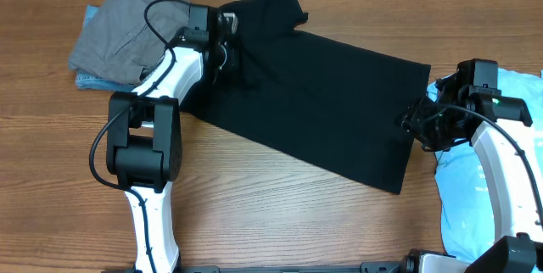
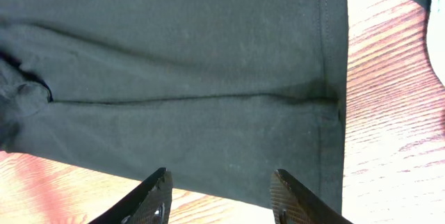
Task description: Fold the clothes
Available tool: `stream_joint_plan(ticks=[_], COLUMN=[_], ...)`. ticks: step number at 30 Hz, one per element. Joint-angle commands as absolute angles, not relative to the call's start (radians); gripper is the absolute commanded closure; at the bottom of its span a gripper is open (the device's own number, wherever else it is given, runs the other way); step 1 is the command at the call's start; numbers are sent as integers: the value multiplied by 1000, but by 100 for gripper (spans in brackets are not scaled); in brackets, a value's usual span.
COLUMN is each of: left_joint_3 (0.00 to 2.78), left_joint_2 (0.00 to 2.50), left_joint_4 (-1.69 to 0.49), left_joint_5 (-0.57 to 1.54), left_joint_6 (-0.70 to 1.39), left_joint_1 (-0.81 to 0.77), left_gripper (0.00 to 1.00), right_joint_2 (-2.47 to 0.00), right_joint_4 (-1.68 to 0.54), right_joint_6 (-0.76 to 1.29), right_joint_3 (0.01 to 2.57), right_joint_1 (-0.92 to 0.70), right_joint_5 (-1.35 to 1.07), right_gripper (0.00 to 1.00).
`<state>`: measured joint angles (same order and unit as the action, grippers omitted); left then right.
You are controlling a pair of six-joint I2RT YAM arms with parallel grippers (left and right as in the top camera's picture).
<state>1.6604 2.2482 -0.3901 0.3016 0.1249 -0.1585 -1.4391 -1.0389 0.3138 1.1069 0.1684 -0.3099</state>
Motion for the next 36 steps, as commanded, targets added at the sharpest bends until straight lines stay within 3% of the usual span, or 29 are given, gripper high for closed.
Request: stream_joint_plan(ticks=[1, 8, 11, 14, 32, 36], left_joint_3=[1765, 1925, 1978, 1920, 1581, 1618], left_joint_2=[2259, 2259, 2259, 2264, 2269, 2266], left_joint_4=[-367, -580, -850, -970, -498, -383], left_joint_5=[448, 434, 345, 212, 242, 382], left_joint_6=[210, 112, 65, 16, 68, 107], left_joint_1=[-164, -149, -134, -137, -149, -153], left_gripper=[93, 78, 96, 96, 96, 96], right_joint_2=[-1441, -1441, -1441, -1441, -1441, -1441], right_joint_4=[-1034, -1039, -1042, -1040, -1015, -1016], right_joint_6=[314, 314, 313, 314, 314, 314], right_joint_3=[1119, 1119, 1119, 1119, 1119, 1119], right_joint_1=[163, 163, 163, 163, 163, 163], right_joint_5=[-307, -307, -307, -307, -307, -307], right_gripper=[51, 50, 50, 50, 50, 50])
